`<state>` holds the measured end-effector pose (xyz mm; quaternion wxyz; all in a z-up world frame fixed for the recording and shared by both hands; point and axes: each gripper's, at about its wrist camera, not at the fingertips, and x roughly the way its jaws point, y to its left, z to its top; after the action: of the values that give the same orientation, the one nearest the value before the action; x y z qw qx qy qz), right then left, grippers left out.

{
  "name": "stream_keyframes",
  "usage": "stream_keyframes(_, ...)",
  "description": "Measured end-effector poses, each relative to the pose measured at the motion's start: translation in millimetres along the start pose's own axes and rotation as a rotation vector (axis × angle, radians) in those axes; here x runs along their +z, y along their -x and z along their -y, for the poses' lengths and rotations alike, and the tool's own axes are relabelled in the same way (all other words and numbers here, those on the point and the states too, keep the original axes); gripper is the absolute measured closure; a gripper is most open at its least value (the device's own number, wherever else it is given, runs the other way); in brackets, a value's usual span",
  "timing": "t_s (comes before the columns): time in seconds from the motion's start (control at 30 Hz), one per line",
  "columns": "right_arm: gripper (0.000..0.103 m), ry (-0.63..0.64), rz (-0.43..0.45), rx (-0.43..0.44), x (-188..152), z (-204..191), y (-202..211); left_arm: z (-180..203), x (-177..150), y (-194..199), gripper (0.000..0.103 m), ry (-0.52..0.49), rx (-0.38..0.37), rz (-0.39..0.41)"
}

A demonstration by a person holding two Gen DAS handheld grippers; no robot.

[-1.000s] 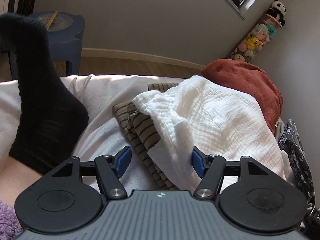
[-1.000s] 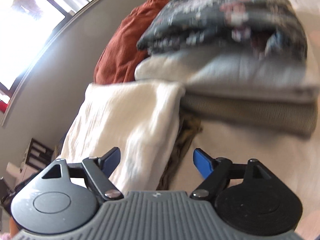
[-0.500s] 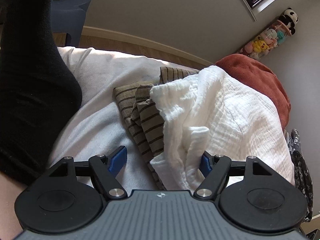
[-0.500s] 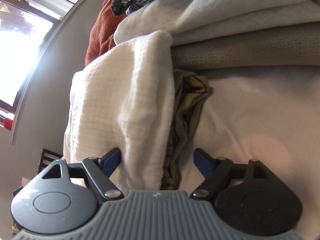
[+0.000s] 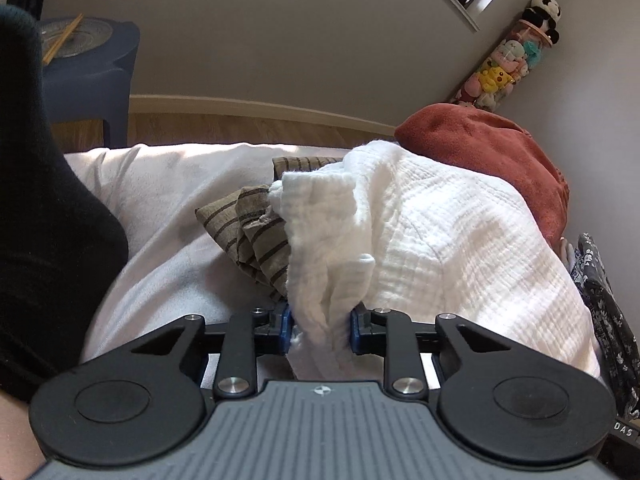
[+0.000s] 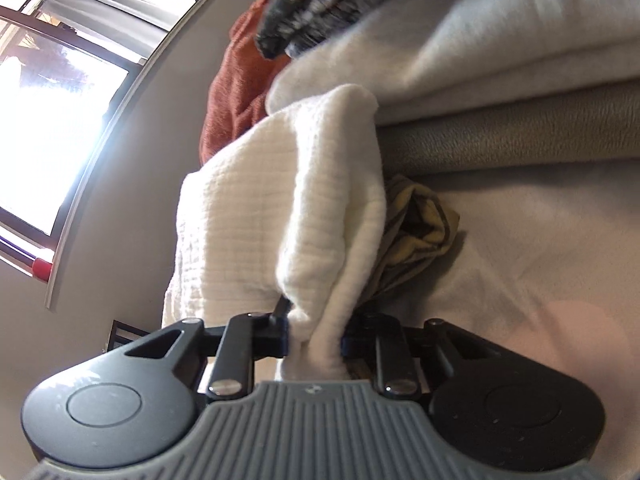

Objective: Fold clothes
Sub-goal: 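Lower the held shirt onto the striped garment beside the stack with both grippers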

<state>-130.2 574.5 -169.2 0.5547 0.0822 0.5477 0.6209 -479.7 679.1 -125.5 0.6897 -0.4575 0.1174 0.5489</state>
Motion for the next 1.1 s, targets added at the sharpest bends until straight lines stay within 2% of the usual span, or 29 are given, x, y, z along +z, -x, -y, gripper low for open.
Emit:
stream_keyframes(0.13,0.085,0.003,0.02,-0.014,3.3,-15.3,20.8,10.8,-3.9,13.5,0.082,-0.005,0.006,0.009)
stream_keyframes(0.3,0.086,-0.003,0.039,-0.042,4.8,-15.8,60.9,26.1,-24.3,28.2,0.083,0.036,-0.032,-0.028)
stream_keyframes(0.5,0.086,-0.038,0.059,-0.086,-16.3,8.6,129.7,51.0,-61.1,48.8,0.083,-0.034,-0.075,-0.094)
stream_keyframes(0.67,0.086,-0.081,0.09,-0.107,-30.9,41.5,180.4,67.8,-98.4,66.7,0.083,-0.098,-0.105,-0.105)
stream_keyframes(0.77,0.086,-0.099,0.095,-0.128,-32.1,54.5,184.2,76.2,-121.9,63.7,0.083,-0.146,-0.1,-0.116)
stream_keyframes(0.87,0.086,-0.115,0.09,-0.151,-34.1,64.7,182.0,74.4,-132.4,54.7,0.083,-0.156,-0.069,-0.121)
stream_keyframes(1.1,0.085,-0.152,0.08,-0.203,-38.6,88.6,176.7,67.8,-135.3,42.2,0.08,-0.178,-0.054,-0.151)
